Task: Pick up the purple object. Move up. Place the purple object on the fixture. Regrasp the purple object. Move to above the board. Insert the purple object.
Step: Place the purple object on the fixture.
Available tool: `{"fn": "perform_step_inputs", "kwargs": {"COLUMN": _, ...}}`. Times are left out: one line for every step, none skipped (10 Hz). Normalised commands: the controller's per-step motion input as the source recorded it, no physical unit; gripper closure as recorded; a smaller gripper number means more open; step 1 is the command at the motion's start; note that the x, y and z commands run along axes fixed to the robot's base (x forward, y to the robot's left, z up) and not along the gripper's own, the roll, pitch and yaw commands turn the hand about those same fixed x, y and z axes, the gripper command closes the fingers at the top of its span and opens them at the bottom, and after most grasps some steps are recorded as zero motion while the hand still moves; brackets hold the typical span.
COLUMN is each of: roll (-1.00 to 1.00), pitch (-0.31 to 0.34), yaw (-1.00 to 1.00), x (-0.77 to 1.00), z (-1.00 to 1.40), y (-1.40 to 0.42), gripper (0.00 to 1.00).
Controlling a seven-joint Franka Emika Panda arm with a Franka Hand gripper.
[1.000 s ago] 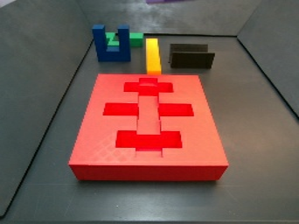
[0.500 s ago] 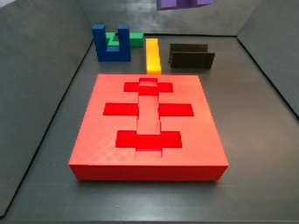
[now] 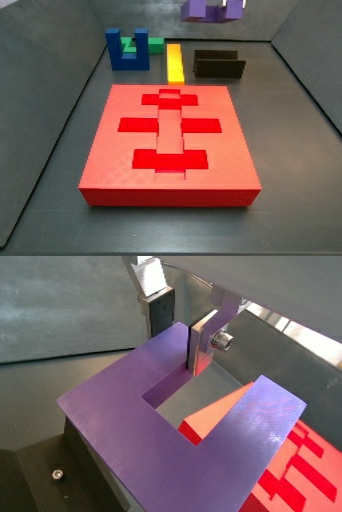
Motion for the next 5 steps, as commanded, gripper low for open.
{"fn": "perform_step_inputs", "kwargs": {"roll": -0.93, "pitch": 0.049, "yaw": 0.00, "x": 0.69, "z": -0.16, "y": 0.36, "gripper": 1.00}}
{"fn": "perform_step_inputs", "kwargs": {"roll": -1.00, "pitch": -0.100, "yaw": 0.00, "x": 0.56, "z": 0.00, "y": 0.40, "gripper": 1.00}}
{"fn": "perform_step_inputs", "kwargs": {"roll": -1.00, "pitch": -0.126, "yaw": -0.03, "x": 0.53, "z": 0.00, "y": 0.41, "gripper": 1.00}}
{"fn": "perform_step_inputs", "kwargs": {"roll": -1.00, "pitch": -0.103, "yaw": -0.09, "x": 0.55, "z": 0.00, "y": 0.40, "gripper": 1.00}}
{"fn": "perform_step_inputs", "kwargs": {"roll": -0.84, "pitch": -0.009, "yaw": -0.14, "x": 0.49, "z": -0.08, "y": 0.46, "gripper": 1.00}}
